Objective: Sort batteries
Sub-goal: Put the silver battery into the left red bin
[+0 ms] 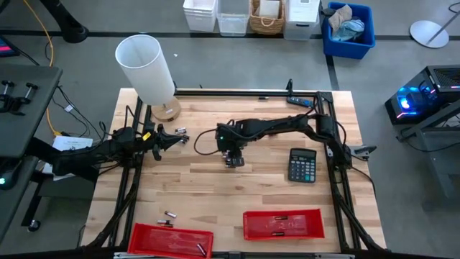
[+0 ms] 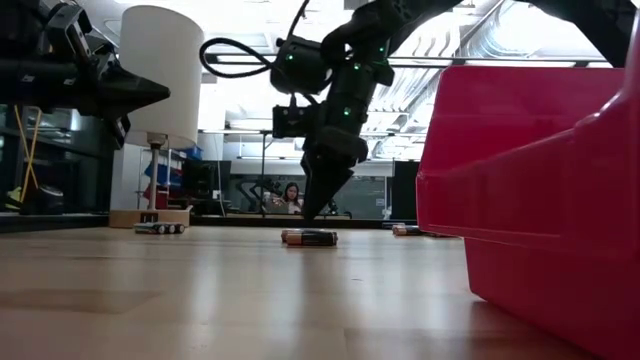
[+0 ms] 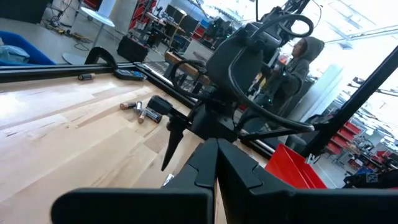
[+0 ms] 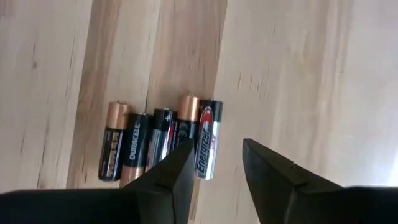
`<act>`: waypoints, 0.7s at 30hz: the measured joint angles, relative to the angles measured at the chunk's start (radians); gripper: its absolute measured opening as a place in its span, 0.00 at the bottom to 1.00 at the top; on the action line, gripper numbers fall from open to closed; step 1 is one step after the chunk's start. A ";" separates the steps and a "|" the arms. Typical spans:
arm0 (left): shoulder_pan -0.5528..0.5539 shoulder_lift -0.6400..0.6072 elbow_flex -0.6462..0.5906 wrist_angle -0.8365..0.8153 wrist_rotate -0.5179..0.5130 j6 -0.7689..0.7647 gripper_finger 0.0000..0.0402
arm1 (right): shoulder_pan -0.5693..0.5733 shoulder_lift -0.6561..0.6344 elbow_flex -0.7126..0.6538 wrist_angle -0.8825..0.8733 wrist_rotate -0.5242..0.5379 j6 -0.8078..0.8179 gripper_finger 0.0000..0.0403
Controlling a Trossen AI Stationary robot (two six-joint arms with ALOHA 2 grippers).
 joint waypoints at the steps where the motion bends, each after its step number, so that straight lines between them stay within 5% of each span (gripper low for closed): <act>1: 0.000 0.000 0.000 0.000 0.000 0.000 0.00 | 0.000 0.001 0.000 0.000 -0.004 -0.001 0.31; 21: 0.000 0.000 0.000 0.000 0.000 0.000 0.00 | 0.008 0.072 0.003 0.042 0.002 0.000 0.27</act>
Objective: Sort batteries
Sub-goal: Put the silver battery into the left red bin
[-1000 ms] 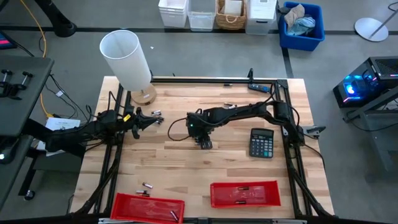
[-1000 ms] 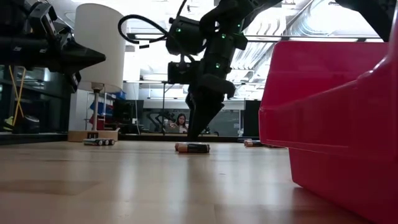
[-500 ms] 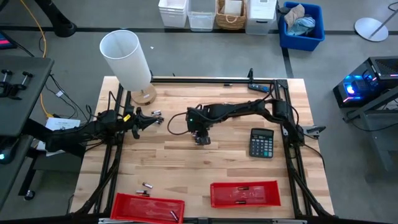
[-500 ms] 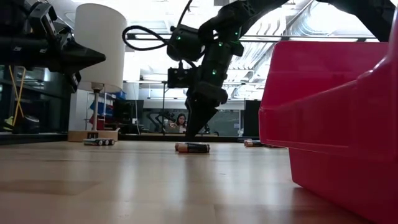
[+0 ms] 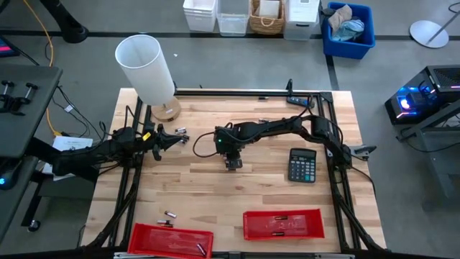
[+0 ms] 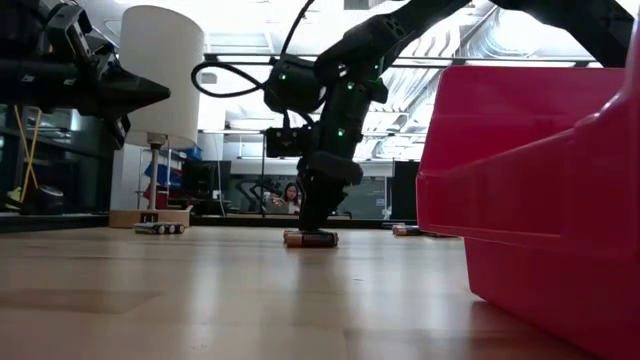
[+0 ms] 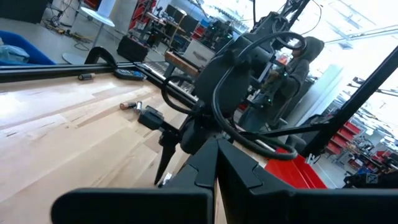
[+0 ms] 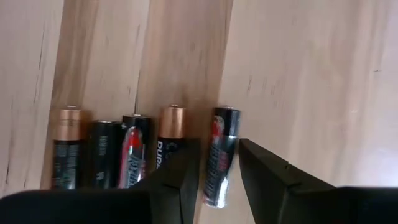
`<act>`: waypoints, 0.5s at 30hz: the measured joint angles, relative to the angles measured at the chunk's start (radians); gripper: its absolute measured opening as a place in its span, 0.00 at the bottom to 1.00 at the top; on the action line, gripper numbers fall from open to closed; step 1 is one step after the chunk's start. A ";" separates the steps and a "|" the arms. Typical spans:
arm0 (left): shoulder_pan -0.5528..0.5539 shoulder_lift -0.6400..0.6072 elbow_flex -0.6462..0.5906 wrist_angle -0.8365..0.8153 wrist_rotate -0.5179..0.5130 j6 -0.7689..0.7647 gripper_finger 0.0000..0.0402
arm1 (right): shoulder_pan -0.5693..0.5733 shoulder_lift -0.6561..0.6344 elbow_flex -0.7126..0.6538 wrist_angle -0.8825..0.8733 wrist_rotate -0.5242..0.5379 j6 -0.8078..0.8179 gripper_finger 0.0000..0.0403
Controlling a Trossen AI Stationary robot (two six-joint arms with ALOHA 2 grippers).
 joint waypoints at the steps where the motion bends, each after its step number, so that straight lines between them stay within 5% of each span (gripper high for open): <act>1: 0.000 0.000 0.000 0.001 0.000 0.000 0.00 | 0.000 0.005 0.002 -0.001 0.000 0.000 0.27; 8: 0.000 0.000 0.000 0.000 0.000 0.000 0.00 | -0.009 0.000 0.015 -0.035 0.021 0.030 0.08; 15: 0.000 0.000 0.000 0.000 0.000 0.000 0.00 | -0.049 -0.040 0.207 -0.190 0.029 0.056 0.08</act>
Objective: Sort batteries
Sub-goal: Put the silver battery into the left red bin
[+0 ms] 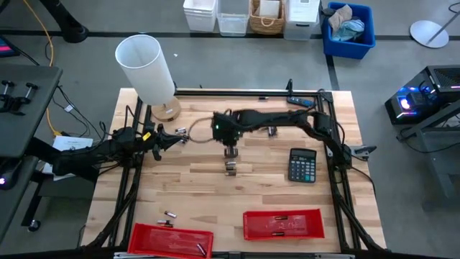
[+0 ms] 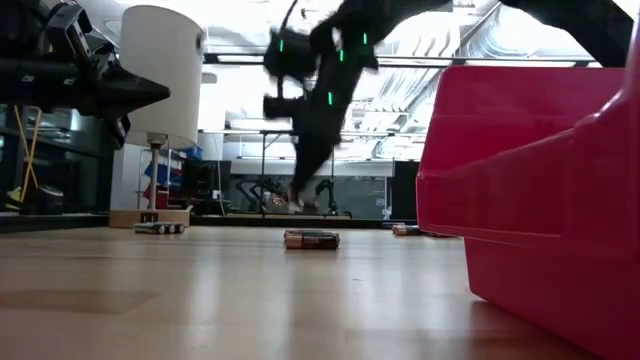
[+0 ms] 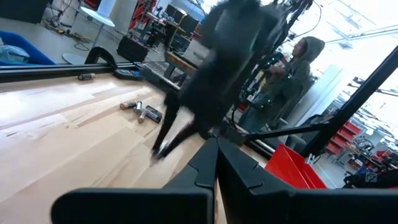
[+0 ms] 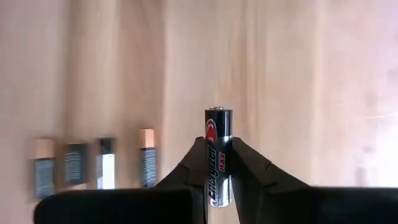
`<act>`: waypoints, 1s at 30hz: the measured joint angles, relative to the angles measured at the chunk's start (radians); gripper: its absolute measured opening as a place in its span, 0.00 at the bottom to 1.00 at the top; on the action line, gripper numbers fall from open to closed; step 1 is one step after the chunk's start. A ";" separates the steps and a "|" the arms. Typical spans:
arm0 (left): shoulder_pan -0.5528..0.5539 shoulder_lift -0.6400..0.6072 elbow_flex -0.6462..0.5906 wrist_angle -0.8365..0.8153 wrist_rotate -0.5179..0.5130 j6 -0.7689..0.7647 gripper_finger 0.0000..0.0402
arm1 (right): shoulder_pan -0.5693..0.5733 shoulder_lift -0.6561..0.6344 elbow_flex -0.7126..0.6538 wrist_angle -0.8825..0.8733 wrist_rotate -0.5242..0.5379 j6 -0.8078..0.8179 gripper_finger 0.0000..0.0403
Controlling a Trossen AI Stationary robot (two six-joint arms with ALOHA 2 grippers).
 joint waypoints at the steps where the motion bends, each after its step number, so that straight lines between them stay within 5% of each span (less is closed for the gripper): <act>1: 0.000 0.000 0.000 0.000 0.000 0.000 0.00 | 0.001 -0.003 0.040 -0.018 -0.019 0.014 0.08; 8: 0.000 0.007 0.000 0.002 0.000 0.000 0.00 | 0.079 -0.001 0.261 0.007 -0.363 0.253 0.08; 15: 0.000 0.010 0.000 0.000 0.000 0.000 0.00 | 0.285 0.000 0.262 0.079 -0.477 0.398 0.08; 20: 0.000 0.010 0.000 0.000 0.000 0.000 0.00 | 0.422 0.008 0.258 0.136 -0.462 0.416 0.08; 30: 0.000 0.011 0.000 -0.001 0.000 0.000 0.00 | 0.592 0.122 0.258 0.406 -0.246 0.555 0.08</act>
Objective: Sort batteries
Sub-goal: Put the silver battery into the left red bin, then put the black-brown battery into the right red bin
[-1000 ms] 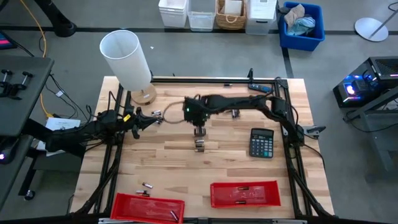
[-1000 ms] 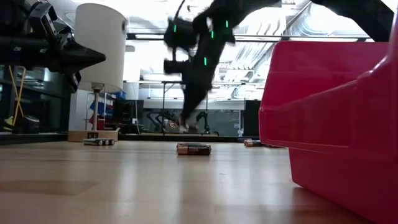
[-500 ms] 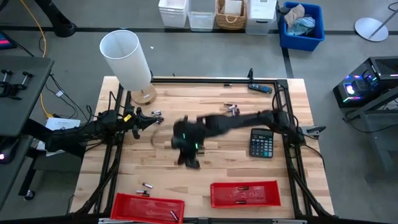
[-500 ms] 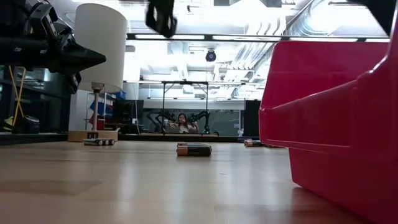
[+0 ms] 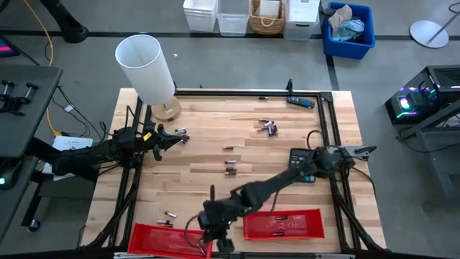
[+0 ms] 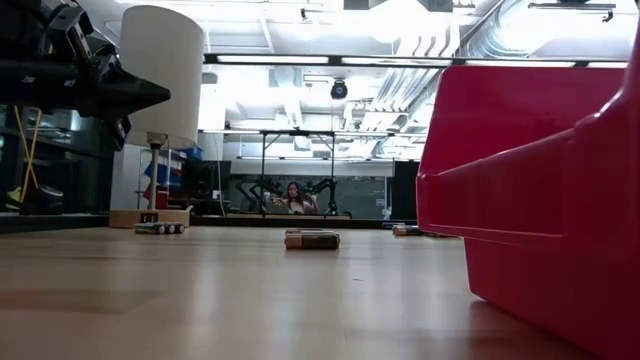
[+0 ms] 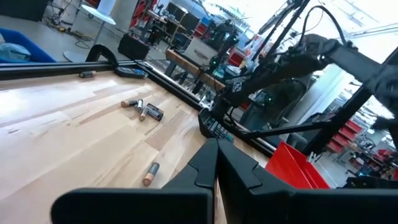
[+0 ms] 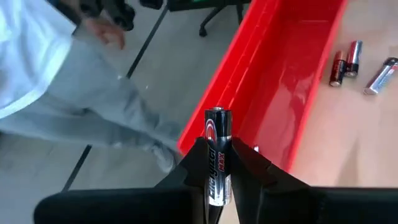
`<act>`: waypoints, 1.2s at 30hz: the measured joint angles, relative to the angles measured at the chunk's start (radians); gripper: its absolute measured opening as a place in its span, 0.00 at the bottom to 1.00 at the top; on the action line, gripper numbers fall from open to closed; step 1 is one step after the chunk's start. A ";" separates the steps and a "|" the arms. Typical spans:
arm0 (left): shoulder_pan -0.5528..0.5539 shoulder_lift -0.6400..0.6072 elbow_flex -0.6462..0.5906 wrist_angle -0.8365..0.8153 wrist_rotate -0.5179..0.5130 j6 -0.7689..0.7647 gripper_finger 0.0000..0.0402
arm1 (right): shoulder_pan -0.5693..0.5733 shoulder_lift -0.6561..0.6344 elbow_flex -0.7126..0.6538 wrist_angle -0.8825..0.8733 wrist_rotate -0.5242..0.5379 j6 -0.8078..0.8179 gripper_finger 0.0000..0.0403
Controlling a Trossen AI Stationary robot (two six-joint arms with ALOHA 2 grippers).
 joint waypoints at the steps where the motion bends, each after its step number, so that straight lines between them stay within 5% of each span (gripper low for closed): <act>1: 0.000 0.000 0.000 0.000 0.000 0.000 0.00 | 0.005 0.016 0.000 0.030 0.012 0.015 0.08; 9: 0.000 0.000 0.000 0.000 0.000 0.000 0.00 | 0.009 0.100 0.002 0.176 0.102 0.101 0.11; 17: 0.000 0.000 0.000 0.001 0.000 0.000 0.00 | 0.015 0.095 0.086 0.066 0.136 0.058 0.54; 21: 0.000 0.000 0.000 0.001 0.000 0.000 0.00 | -0.014 0.087 0.256 -0.265 0.172 -0.095 0.64; 29: 0.000 0.002 0.000 0.000 0.000 0.000 0.00 | -0.275 -0.228 -0.028 -0.605 0.312 -0.192 0.61; 36: 0.000 0.002 0.000 0.000 0.000 0.000 0.00 | -0.577 -0.519 -0.497 -0.505 0.312 -0.127 0.56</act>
